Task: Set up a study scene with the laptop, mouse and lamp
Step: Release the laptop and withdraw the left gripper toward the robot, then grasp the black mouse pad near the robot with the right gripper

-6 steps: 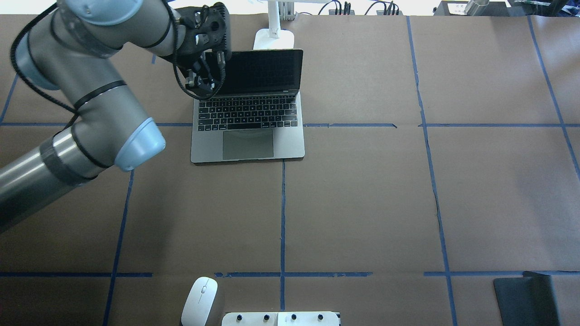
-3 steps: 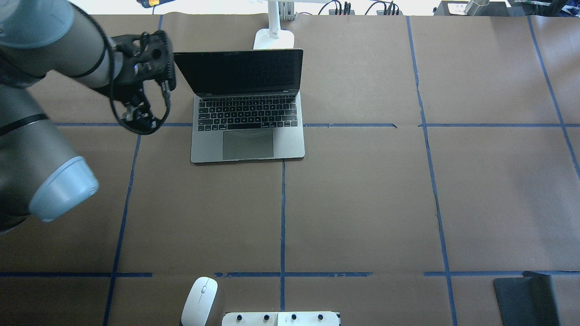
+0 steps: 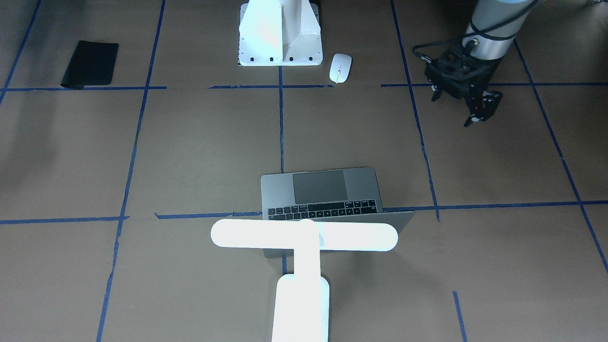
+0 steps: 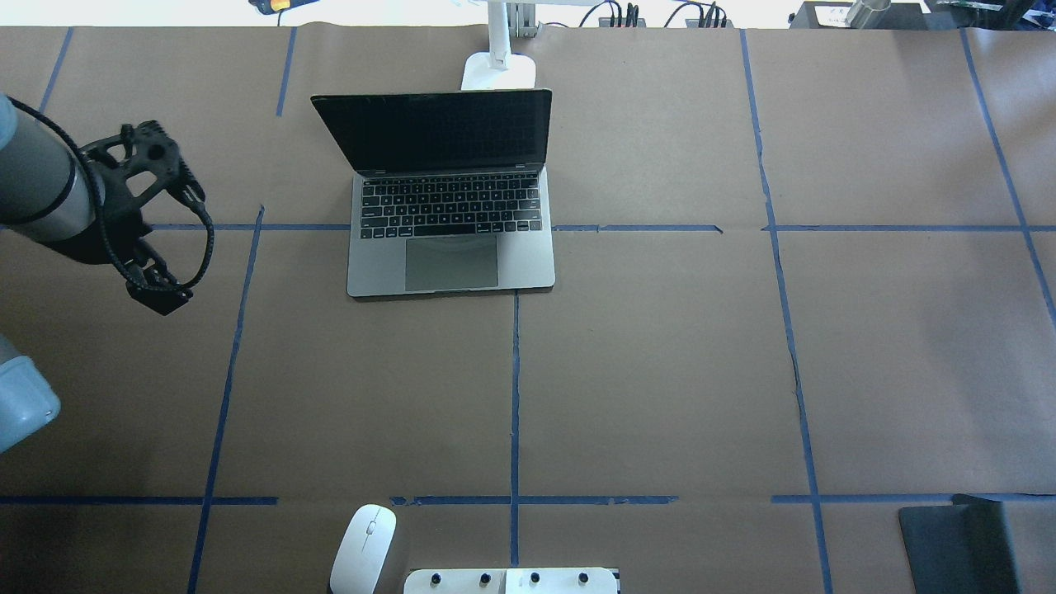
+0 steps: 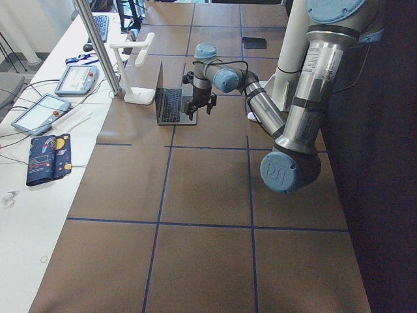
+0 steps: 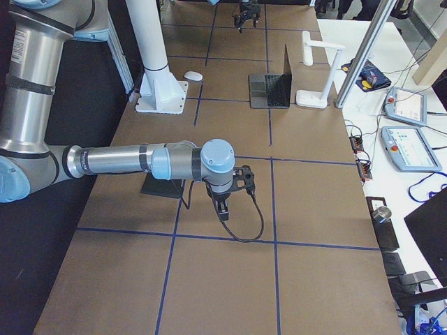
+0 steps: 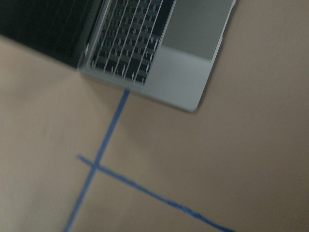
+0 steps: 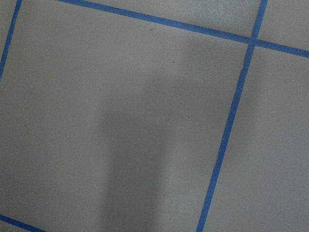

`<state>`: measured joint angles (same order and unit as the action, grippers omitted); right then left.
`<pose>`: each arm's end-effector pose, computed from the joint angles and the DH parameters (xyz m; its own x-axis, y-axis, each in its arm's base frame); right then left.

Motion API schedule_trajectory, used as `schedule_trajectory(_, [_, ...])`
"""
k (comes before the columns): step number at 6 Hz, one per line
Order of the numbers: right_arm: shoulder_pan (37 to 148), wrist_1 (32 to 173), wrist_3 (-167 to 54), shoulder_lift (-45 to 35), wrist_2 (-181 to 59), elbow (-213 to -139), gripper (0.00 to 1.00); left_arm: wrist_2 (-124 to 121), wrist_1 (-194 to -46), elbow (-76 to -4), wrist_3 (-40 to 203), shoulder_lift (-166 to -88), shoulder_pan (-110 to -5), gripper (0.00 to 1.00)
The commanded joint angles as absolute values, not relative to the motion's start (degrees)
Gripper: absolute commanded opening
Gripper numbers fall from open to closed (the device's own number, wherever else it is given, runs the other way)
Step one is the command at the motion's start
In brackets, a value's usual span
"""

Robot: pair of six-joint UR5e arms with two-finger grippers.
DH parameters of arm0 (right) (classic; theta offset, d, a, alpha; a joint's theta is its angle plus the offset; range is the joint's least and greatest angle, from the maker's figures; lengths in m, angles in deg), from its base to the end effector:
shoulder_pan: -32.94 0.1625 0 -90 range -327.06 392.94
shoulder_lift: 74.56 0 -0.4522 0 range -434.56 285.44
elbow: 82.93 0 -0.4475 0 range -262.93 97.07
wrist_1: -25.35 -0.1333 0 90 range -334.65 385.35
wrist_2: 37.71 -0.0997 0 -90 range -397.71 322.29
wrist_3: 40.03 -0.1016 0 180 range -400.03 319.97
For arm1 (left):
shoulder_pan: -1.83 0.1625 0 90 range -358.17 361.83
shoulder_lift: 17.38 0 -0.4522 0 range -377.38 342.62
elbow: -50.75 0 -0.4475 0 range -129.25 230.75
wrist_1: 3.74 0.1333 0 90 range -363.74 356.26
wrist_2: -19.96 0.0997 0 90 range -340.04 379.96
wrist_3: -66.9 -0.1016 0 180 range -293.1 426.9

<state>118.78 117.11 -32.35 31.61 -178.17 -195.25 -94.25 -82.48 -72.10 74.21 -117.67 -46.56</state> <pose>0.0241 -0.4262 0.6057 0.6153 -0.2370 0.7518 0.1560 0.9715 0.1786 0.2907 -0.4653 0.3275 0.6055 0.6806 -0.4126 -0.4908 0.7274 0.4795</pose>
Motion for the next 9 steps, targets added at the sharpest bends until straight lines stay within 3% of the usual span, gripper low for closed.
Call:
schedule_trajectory(1, [112.09,106.82,-50.90,33.44,-177.73,-195.61,1.00,-94.47,-83.18,-72.30,88.69,-109.62,-46.59,1.00])
schedule_trajectory(3, [98.06,81.20,-77.33,40.38,-171.60,-195.35,1.00,-94.56,-86.15,-72.21,88.60,-104.07,-46.77,1.00])
schedule_trajectory(6, [69.69,55.23,-107.78,49.33,-152.40,-194.56,1.00,-94.65,-107.80,-62.84,88.95,-96.25,-48.70,1.00])
schedule_trajectory(9, [53.92,44.51,-117.35,52.97,-142.88,-189.21,1.00,-94.65,-110.70,-61.84,89.31,-95.61,-49.14,1.00])
